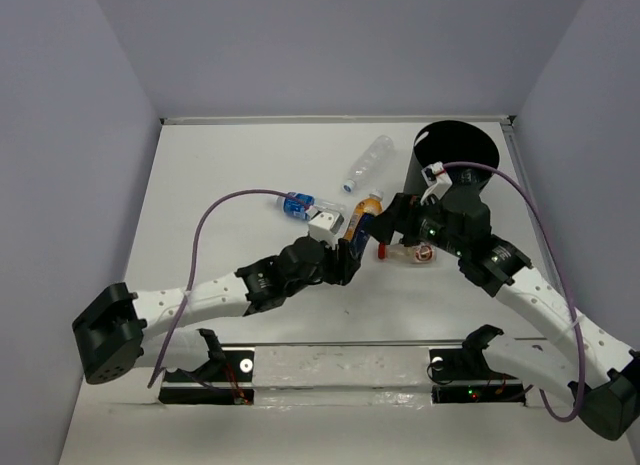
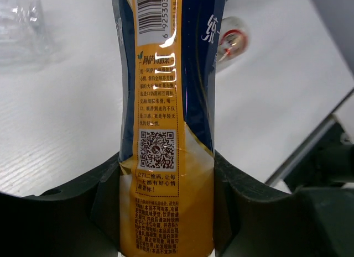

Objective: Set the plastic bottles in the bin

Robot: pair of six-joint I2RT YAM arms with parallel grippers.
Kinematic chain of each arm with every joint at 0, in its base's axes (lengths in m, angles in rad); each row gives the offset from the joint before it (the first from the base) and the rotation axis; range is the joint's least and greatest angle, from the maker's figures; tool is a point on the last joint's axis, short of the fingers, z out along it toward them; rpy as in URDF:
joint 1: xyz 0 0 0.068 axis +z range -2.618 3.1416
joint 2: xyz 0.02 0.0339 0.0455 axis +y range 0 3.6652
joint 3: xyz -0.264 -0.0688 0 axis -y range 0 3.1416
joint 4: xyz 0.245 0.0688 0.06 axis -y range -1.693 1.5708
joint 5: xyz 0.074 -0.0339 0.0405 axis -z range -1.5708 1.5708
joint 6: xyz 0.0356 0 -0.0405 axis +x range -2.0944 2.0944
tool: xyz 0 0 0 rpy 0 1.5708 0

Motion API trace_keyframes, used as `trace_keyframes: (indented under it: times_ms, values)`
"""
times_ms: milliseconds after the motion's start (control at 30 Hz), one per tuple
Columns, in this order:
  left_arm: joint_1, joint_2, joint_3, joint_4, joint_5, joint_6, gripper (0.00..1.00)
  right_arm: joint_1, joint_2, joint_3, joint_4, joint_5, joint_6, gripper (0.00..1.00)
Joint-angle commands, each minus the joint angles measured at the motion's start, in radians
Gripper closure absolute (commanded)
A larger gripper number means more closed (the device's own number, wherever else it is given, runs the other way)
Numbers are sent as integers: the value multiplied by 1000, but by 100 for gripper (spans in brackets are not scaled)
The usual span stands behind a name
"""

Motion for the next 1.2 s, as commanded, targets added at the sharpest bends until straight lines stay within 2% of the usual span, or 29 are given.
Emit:
trace_keyframes:
  times_ms: [0,300,333,400,433,467,500,533,600,667,733,767,800,900,1033,1167]
  values:
    - [-43,-121,-25,78,-13,3,62,34,31,-10,126,-19,85,0]
    - [-80,-218,-58,155,55,36,60,34,141,24,202,-43,107,0]
    - [-79,-230,-62,167,59,39,59,34,145,22,218,-35,110,5]
    - [-79,-238,-65,171,55,42,44,34,145,31,270,-5,111,27]
    - [-79,-238,-65,169,44,42,35,34,145,41,275,9,108,46]
    - [-79,-239,-62,169,36,49,26,34,145,74,275,30,101,54]
    - [-79,-239,-55,168,14,52,13,34,146,96,262,82,73,67]
    - [-79,-239,-45,157,-3,55,9,34,149,155,249,115,55,71]
    - [-77,-236,-21,135,-43,74,4,34,146,223,178,226,10,74]
    - [-76,-223,23,100,-120,83,4,7,143,332,143,283,-57,76]
    - [-59,-203,80,82,-183,100,4,-82,143,410,89,316,-108,77]
    - [-51,-177,100,68,-198,101,5,-117,143,488,57,317,-123,77]
    - [-40,-161,119,66,-210,105,5,-149,146,489,57,327,-143,77]
    - [24,-92,189,112,-180,121,7,-222,189,666,-17,527,-300,77]
    - [139,58,325,103,-111,121,7,-265,263,726,-29,716,-454,77]
    - [200,216,439,78,-123,166,8,-361,295,700,-32,694,-473,77]
